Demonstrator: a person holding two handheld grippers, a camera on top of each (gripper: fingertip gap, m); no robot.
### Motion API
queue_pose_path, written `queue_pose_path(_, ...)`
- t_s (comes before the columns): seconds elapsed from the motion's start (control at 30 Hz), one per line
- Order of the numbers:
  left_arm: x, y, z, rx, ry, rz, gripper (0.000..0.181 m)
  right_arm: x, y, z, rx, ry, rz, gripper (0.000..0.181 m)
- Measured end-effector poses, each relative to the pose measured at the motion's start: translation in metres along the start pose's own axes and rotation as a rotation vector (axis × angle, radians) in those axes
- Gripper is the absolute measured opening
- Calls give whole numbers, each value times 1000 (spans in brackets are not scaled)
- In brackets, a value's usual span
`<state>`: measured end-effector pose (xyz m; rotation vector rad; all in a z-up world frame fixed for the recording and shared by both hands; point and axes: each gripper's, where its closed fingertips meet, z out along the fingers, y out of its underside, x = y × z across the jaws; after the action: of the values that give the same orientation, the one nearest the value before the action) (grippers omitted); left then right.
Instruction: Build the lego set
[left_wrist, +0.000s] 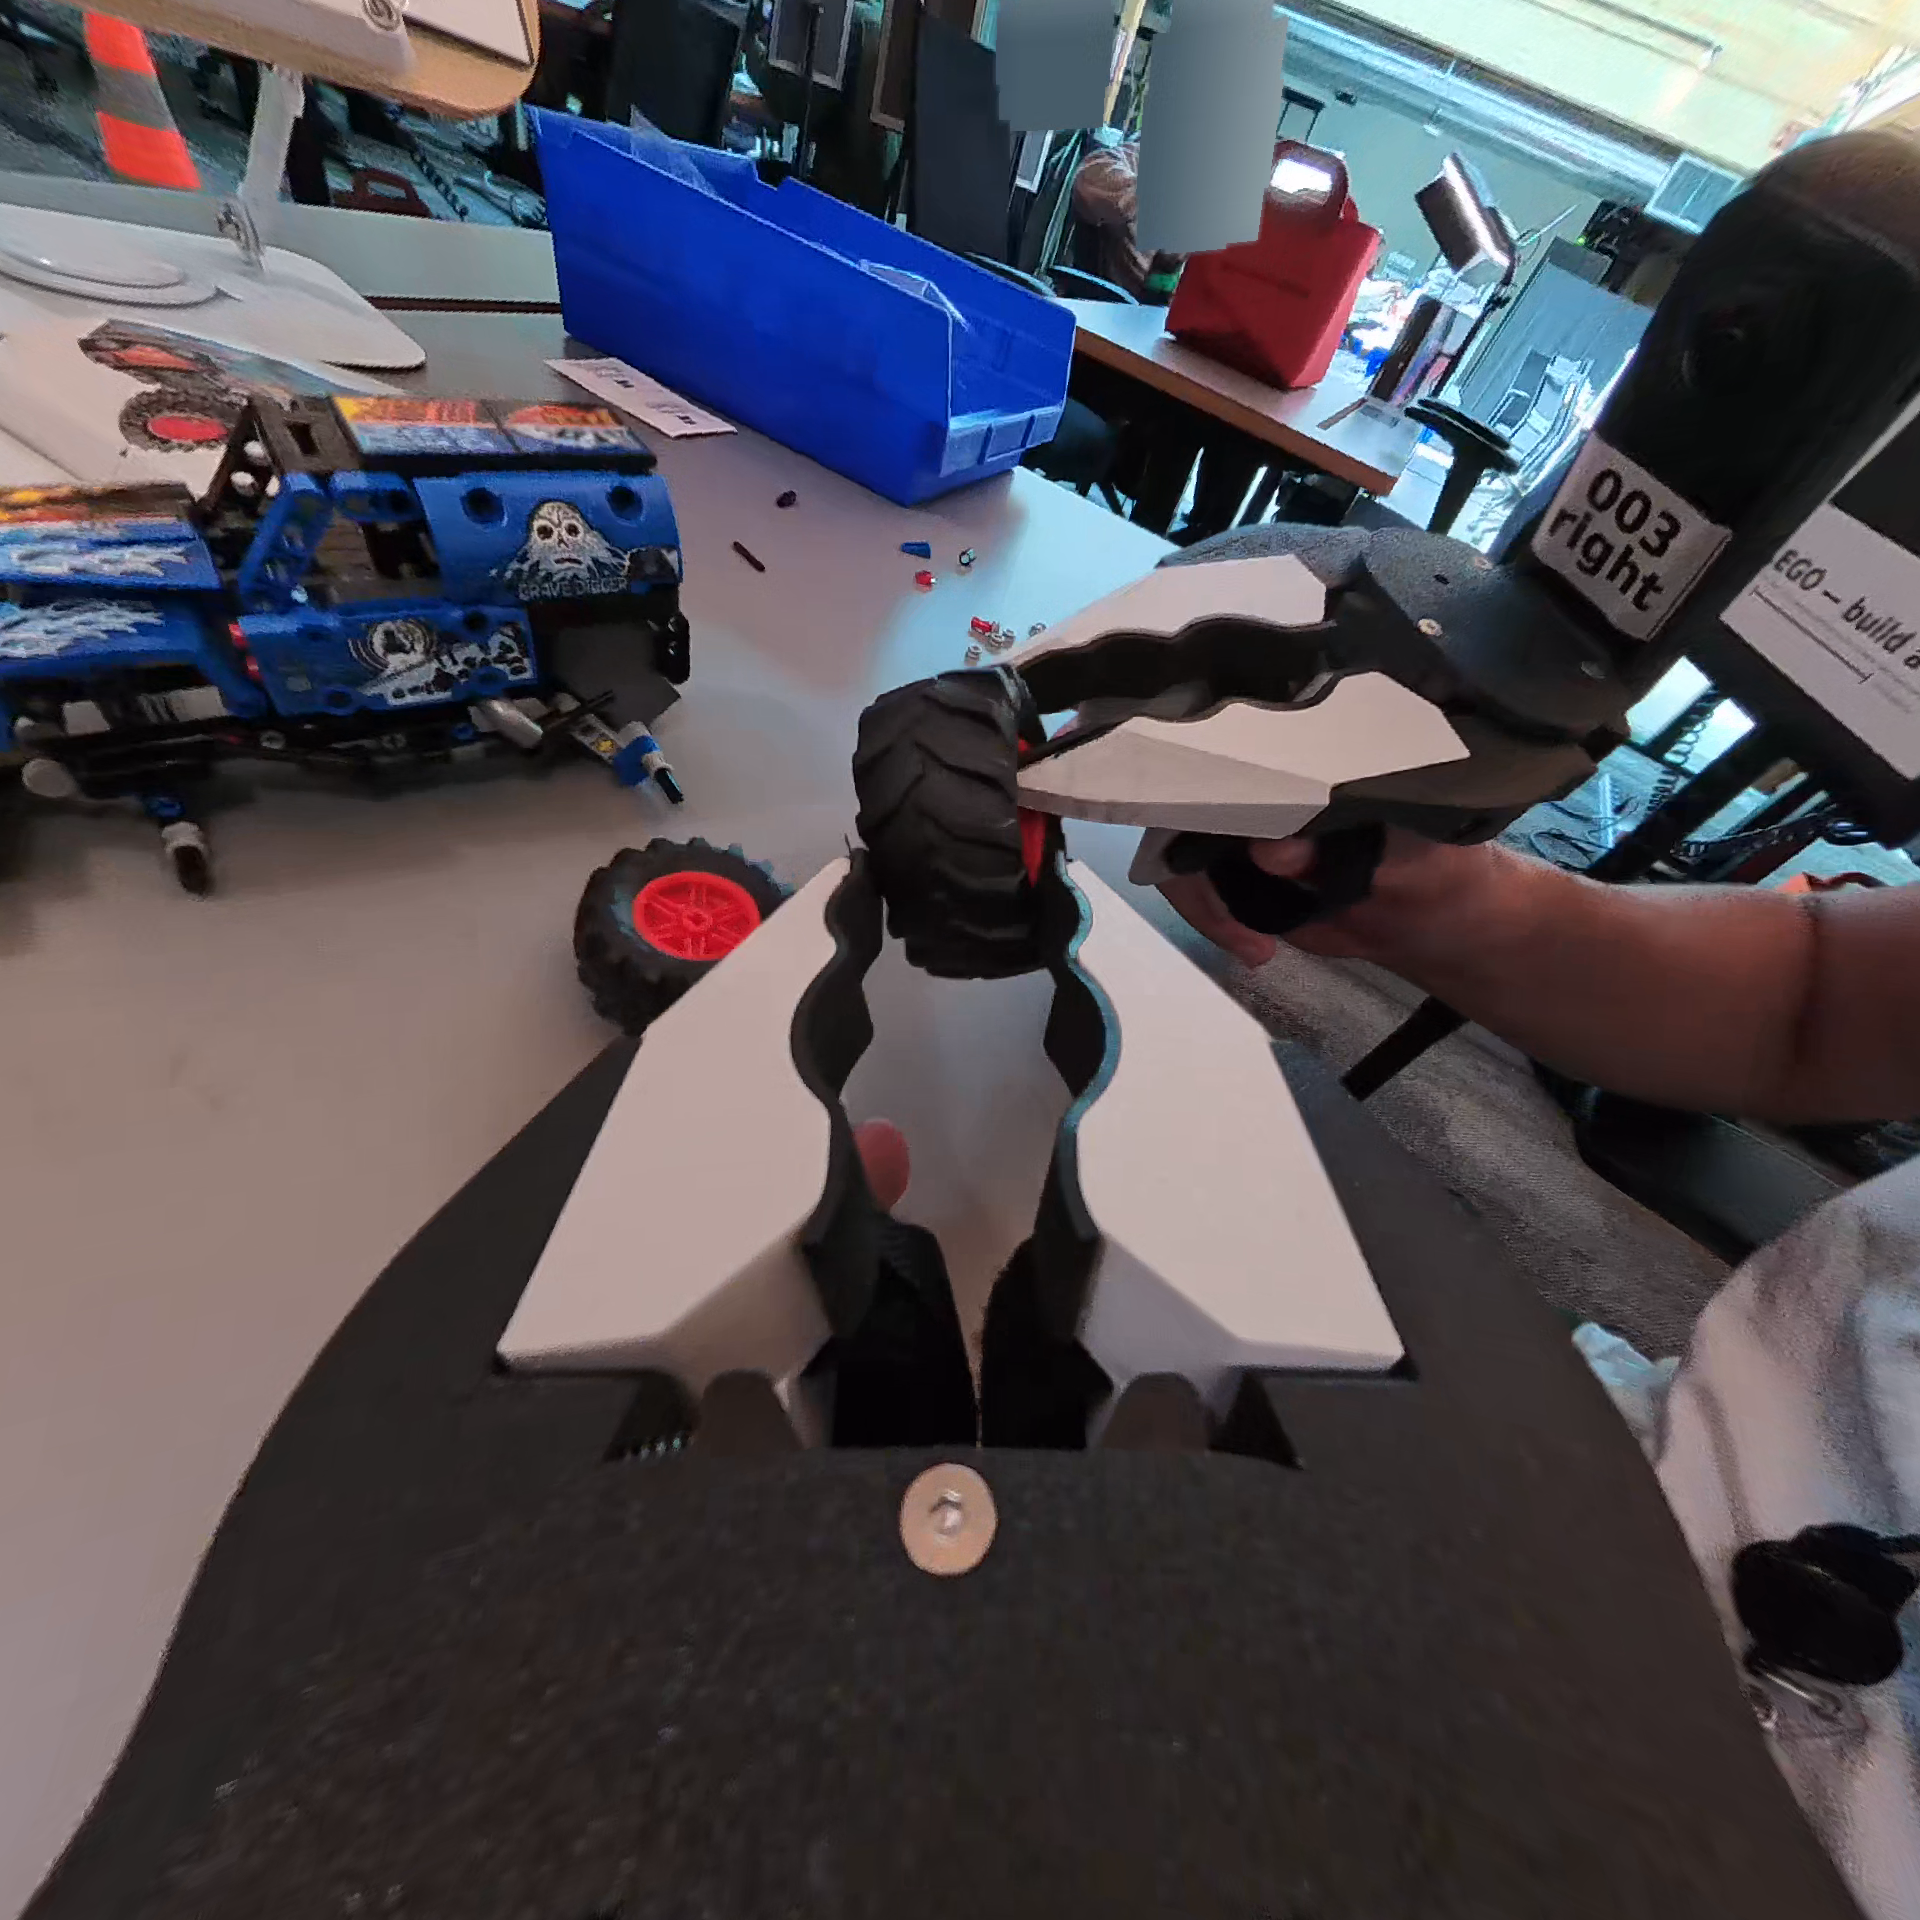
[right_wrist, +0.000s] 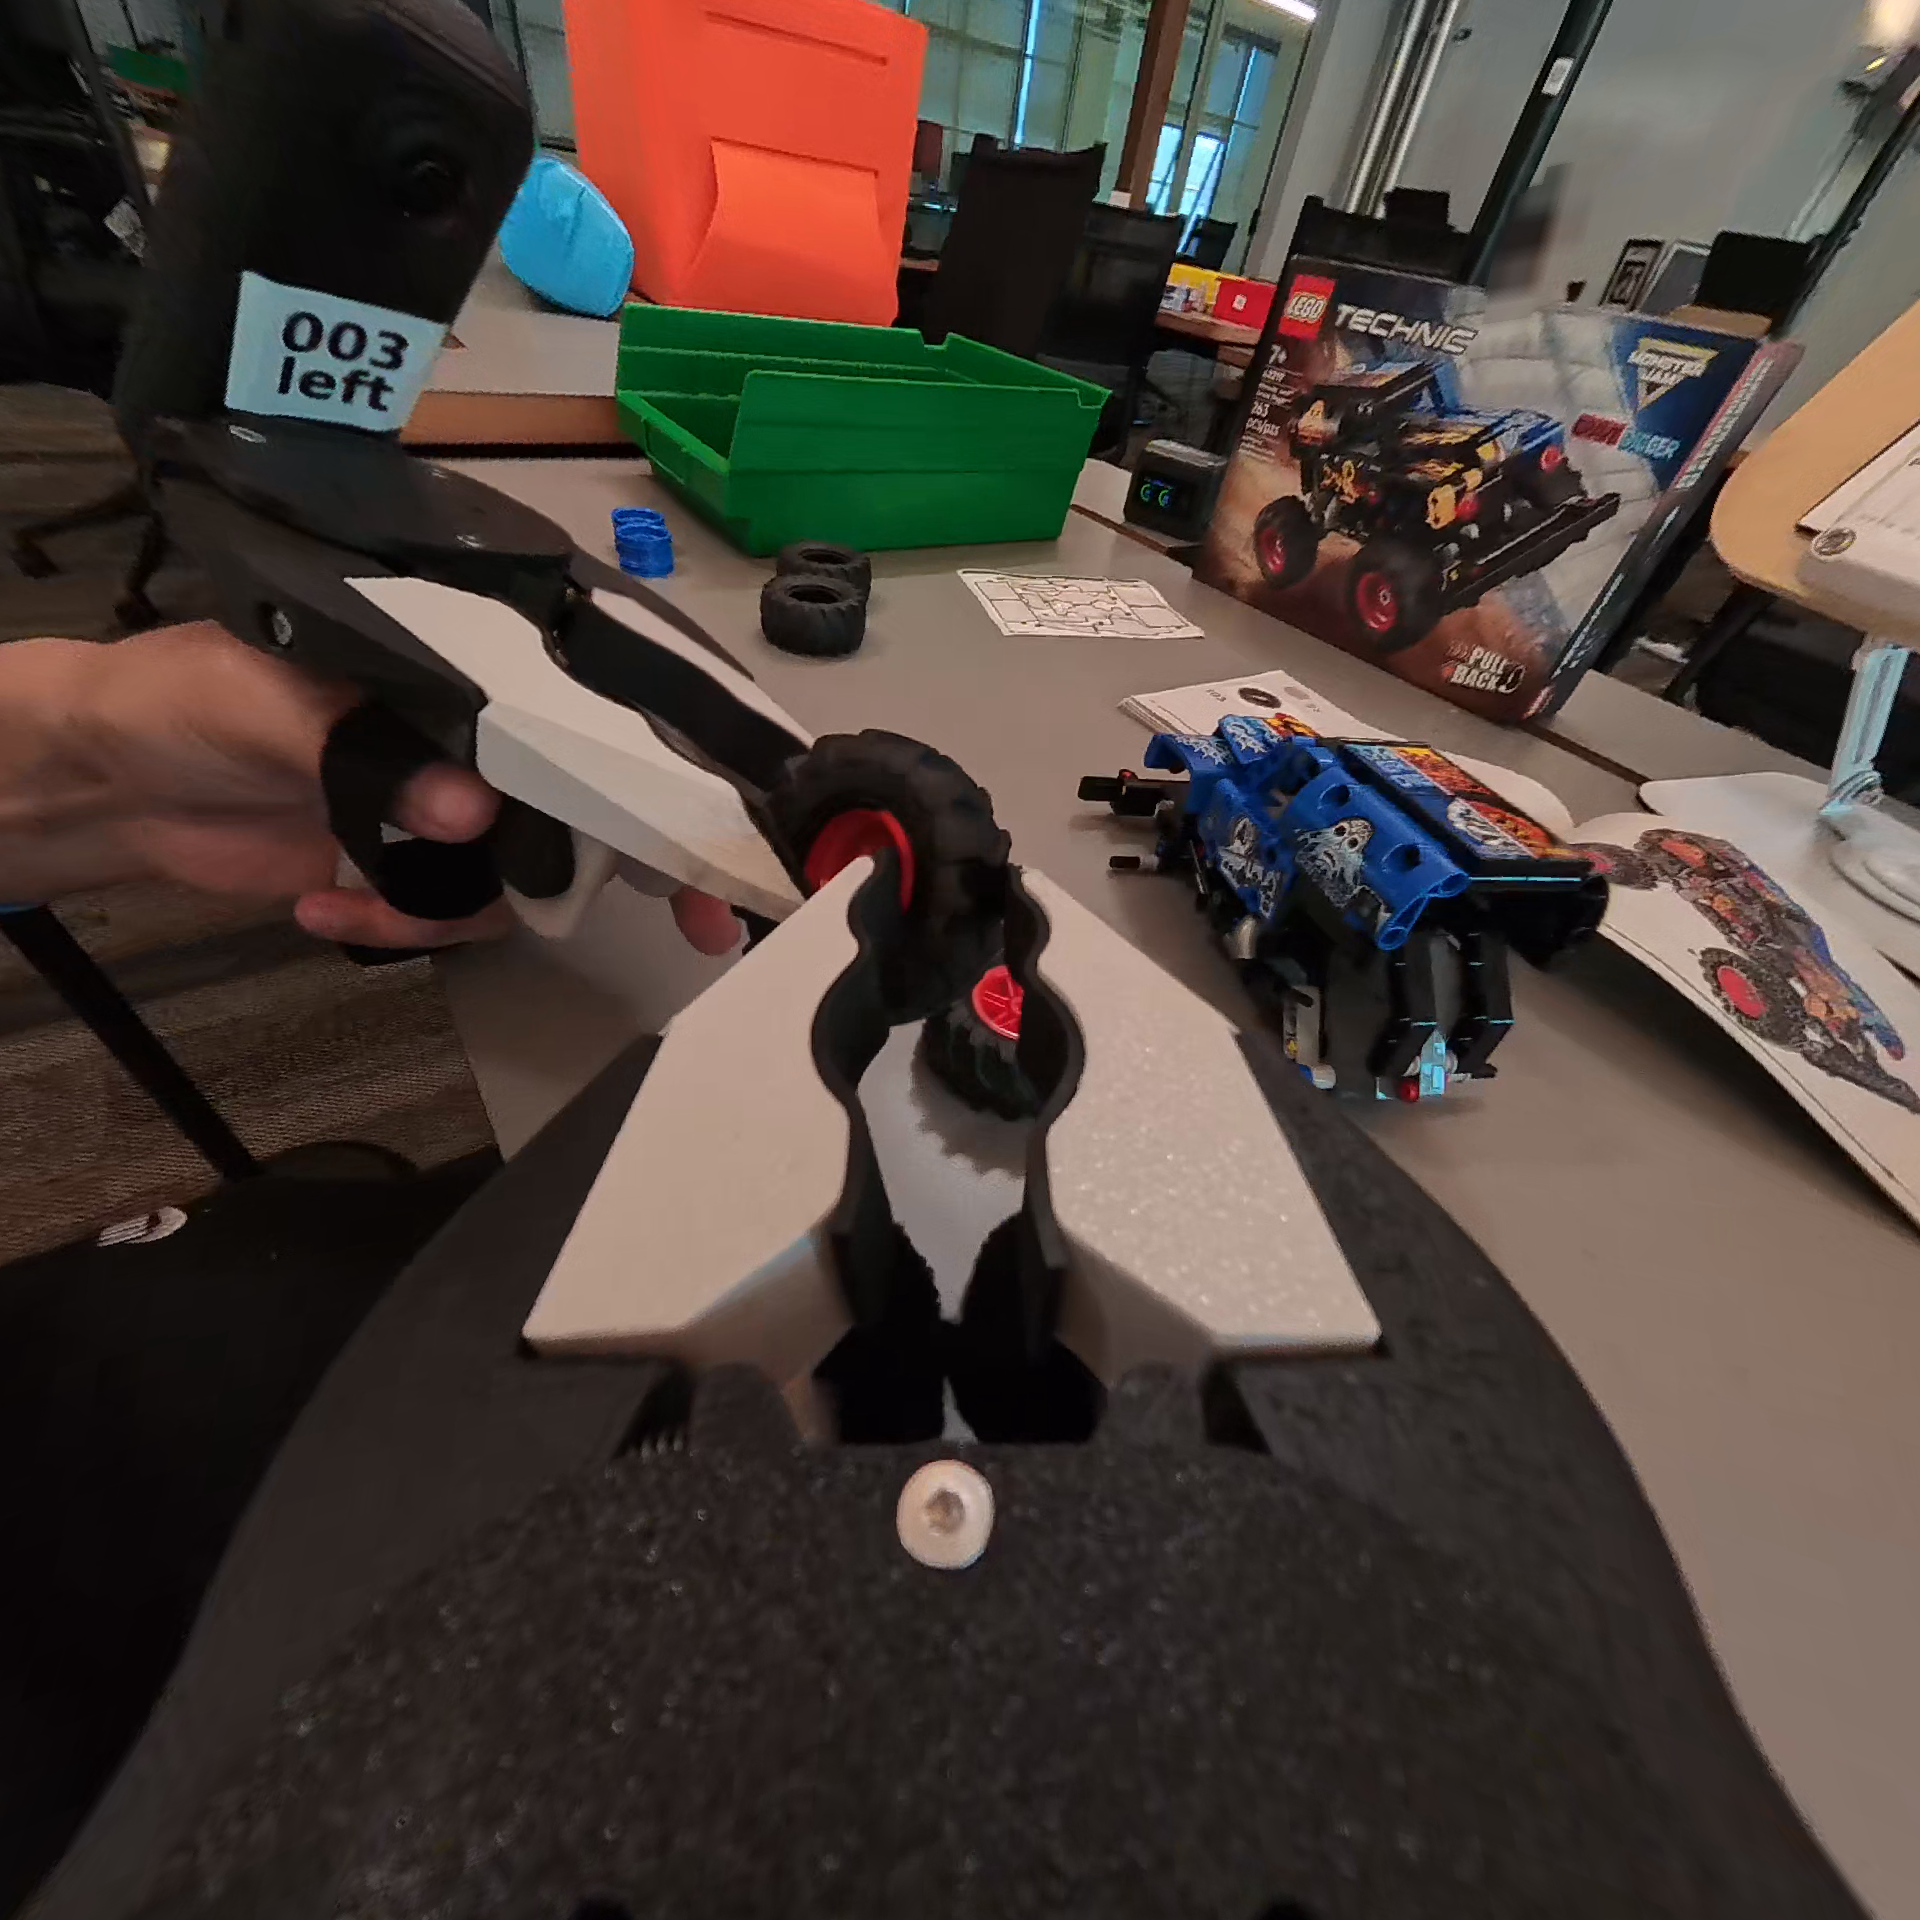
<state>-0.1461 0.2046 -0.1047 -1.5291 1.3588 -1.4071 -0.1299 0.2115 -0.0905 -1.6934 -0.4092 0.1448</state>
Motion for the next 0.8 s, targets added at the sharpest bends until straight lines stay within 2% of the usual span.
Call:
queue_pose_path(0.03, 0, -3, 2, 7, 10, 20, 28, 2, 0, 0, 1, -24, 14, 20)
queue_pose_path(0.1, 2, -12, 4, 33, 51, 91, 27, 4, -3, 4, 7, -126, 48, 34)
queue_pose_path(0.2, -5, -25, 8, 39, 47, 165, 26, 15, -13, 8, -8, -256, 60, 27)
queue_pose_path(0.3, -19, -52, 11, 60, 58, 255, 26, 32, -33, 20, -10, -323, 82, 28)
queue_pose_path(0.5, -37, -102, 19, 3, 245, 461, 26, 59, -68, 36, -125, -527, -23, 30)
queue_pose_path(0.57, -42, -108, 26, -25, 253, 591, 27, 67, -70, 37, -143, -509, -146, 28)
queue_pose_path(0.63, -51, -112, 32, -6, 212, 688, 27, 77, -70, 40, -76, -425, -279, 28)
queue_pose_path(0.73, -63, -103, 40, 89, 54, 827, 29, 85, -57, 43, 8, -271, -385, 28)
queue_pose_path(0.8, -66, -85, 45, 115, -72, 1011, 30, 77, -40, 43, 39, -189, -554, 28)
